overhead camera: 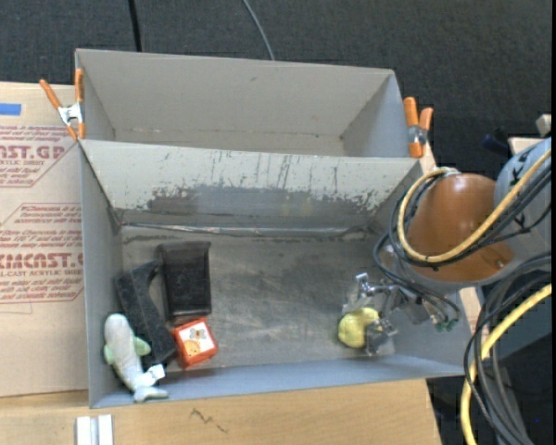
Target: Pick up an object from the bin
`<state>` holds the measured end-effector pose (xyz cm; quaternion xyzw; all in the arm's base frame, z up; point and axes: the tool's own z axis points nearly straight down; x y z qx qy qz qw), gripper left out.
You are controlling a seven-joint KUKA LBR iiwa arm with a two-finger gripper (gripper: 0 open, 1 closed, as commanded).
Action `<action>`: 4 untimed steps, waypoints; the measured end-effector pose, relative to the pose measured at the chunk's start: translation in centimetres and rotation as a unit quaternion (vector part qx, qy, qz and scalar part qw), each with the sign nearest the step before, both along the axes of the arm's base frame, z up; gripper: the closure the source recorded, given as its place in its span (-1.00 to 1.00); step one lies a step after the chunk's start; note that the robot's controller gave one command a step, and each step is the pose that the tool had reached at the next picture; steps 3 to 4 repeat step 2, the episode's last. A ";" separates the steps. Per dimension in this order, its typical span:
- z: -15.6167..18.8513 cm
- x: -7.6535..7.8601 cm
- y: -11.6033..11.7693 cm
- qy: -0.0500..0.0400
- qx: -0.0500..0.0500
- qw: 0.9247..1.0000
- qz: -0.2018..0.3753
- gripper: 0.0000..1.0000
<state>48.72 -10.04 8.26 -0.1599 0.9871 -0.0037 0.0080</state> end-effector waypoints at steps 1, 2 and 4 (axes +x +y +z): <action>1.8 -0.5 0.2 0.011 0.003 1.000 0.001 1.00; 3.9 -0.3 0.2 0.009 0.003 1.000 0.001 1.00; 3.9 -0.3 0.2 0.009 0.003 1.000 0.001 1.00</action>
Offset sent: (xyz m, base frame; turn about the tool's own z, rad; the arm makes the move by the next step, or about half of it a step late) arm 0.0000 0.0000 0.0764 0.0001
